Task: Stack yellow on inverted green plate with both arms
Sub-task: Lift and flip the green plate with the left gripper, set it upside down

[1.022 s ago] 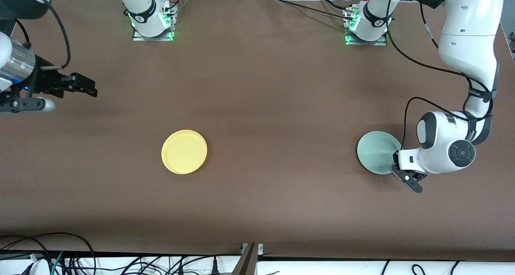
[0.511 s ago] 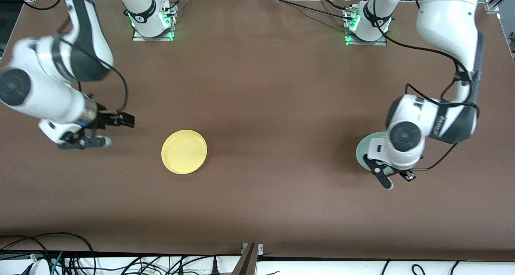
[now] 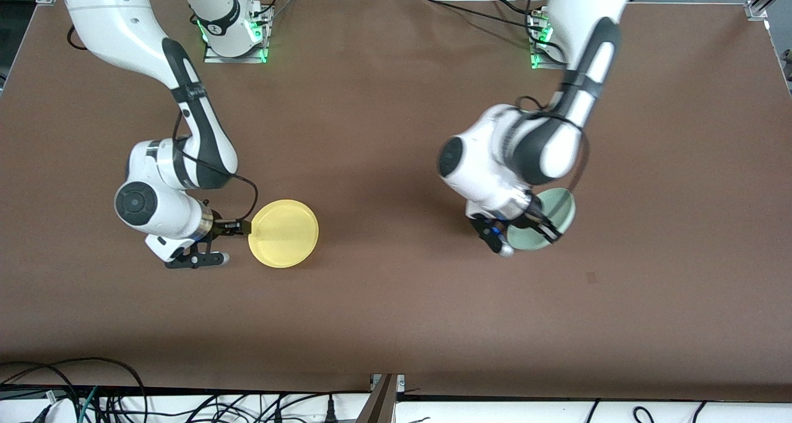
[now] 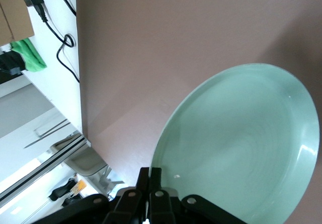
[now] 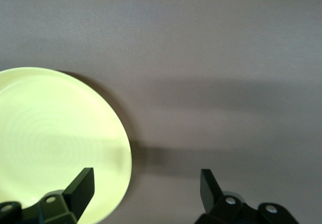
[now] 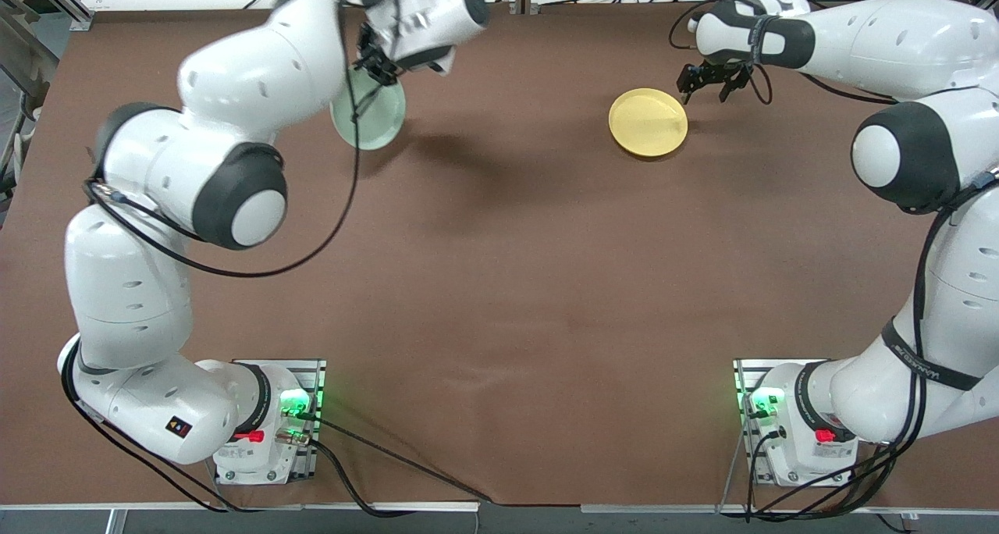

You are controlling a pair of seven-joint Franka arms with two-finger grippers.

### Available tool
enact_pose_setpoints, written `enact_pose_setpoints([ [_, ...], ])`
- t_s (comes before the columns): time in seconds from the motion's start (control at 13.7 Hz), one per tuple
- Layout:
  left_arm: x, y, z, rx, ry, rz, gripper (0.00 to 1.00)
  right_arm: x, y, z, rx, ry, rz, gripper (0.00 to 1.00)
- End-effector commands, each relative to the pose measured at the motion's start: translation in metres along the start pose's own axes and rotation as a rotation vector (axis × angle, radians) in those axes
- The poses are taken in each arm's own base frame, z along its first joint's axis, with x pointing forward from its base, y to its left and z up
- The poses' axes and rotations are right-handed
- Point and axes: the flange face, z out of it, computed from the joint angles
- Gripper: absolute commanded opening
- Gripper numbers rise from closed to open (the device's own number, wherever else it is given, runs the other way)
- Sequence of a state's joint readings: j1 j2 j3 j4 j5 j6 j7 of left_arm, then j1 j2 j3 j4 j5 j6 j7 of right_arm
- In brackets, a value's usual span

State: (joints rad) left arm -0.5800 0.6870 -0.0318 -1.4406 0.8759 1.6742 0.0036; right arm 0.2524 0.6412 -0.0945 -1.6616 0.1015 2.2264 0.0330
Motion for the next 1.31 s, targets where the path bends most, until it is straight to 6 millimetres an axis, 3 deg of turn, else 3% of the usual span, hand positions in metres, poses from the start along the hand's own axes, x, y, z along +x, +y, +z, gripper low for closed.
enact_pose_setpoints([
  [0.0,0.023,0.066,-0.024,0.252,-0.064,-0.088,0.0,0.004,-0.001,0.014,0.025,-0.001,0.013,0.85],
  [0.15,0.032,0.108,-0.026,0.355,-0.106,-0.153,0.0,0.003,-0.003,0.033,0.037,-0.012,0.023,0.75],
  [0.22,0.032,0.11,-0.031,0.365,-0.113,-0.196,0.0,0.0,-0.008,0.041,0.053,-0.023,0.027,0.72],
  [0.44,0.04,0.155,-0.05,0.362,-0.069,-0.224,0.0,-0.004,-0.009,0.049,0.057,-0.026,0.032,0.6],
  [0.58,0.052,0.198,-0.053,0.33,-0.011,-0.255,0.0,-0.006,-0.008,0.052,0.056,-0.02,0.034,0.52],
  [0.66,0.054,0.204,-0.058,0.314,0.025,-0.285,0.43,-0.006,-0.008,0.052,0.056,-0.022,0.032,0.46],
  [0.73,0.054,0.207,-0.065,0.271,0.04,-0.295,0.99,-0.006,-0.007,0.051,0.056,-0.025,0.033,0.43],
  [0.8,0.054,0.211,-0.079,0.176,0.058,-0.308,1.0,-0.006,-0.007,0.047,0.057,-0.023,0.031,0.42],
  [0.95,0.057,0.197,-0.115,-0.027,0.069,-0.379,1.0,-0.007,-0.007,0.039,0.06,-0.036,0.029,0.42],
  [1.09,0.059,0.202,-0.141,-0.238,0.079,-0.406,1.0,-0.008,-0.007,0.038,0.061,-0.042,0.029,0.4],
  [1.24,0.056,0.183,-0.165,-0.443,0.076,-0.454,1.0,-0.008,-0.007,0.038,0.061,-0.042,0.03,0.27],
])
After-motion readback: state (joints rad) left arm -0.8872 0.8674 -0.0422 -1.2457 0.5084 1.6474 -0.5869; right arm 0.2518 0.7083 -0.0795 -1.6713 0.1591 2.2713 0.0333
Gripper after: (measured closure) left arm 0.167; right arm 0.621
